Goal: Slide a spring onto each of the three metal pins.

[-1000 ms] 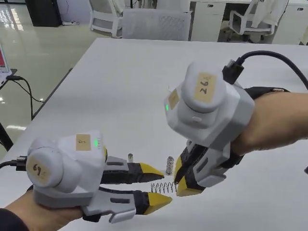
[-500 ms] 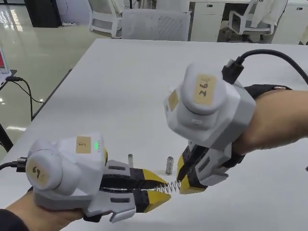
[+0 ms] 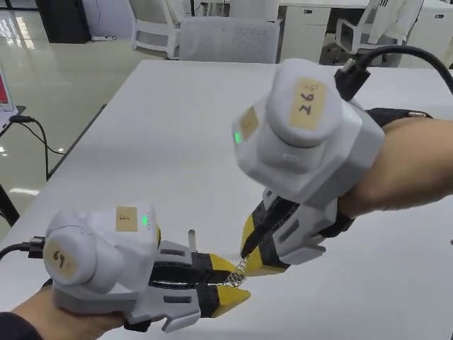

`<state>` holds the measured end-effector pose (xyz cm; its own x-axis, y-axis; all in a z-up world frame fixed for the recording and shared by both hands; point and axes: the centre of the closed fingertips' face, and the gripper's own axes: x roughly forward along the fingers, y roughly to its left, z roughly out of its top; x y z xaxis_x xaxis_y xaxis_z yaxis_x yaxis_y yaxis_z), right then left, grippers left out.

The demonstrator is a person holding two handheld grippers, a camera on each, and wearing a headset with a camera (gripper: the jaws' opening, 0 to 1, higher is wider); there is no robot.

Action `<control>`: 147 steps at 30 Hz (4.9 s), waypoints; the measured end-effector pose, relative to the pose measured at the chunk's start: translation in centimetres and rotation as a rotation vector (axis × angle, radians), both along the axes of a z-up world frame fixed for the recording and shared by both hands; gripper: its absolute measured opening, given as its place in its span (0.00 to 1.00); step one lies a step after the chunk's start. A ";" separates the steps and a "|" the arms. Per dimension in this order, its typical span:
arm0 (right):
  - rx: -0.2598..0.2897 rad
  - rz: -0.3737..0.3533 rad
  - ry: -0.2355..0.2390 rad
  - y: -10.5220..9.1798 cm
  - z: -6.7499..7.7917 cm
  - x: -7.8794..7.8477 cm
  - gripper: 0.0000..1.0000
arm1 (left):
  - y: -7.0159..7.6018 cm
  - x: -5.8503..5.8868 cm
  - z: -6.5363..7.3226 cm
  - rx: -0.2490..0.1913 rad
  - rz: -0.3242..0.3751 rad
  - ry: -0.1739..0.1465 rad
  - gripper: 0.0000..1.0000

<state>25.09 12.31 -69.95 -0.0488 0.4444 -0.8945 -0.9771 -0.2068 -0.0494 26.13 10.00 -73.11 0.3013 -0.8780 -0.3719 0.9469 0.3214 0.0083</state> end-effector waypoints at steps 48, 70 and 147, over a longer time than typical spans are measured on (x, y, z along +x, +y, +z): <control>-0.034 -0.016 0.075 0.5 -1.1 -0.3 0.08 | -0.5 0.1 0.9 -0.040 0.004 -0.040 0.03; -0.046 0.001 0.045 1.3 -0.5 0.7 0.08 | 1.3 1.4 1.9 -0.089 0.085 -0.020 0.11; -0.120 -0.070 -0.001 7.6 -8.9 11.9 0.08 | 9.7 1.9 1.7 -0.123 0.498 -0.024 0.42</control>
<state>36.96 19.95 -78.80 -0.0204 0.3362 -0.9416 -0.9893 -0.1428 -0.0296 28.00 19.68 -71.37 0.7012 -0.6629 -0.2624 0.6790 0.7331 -0.0377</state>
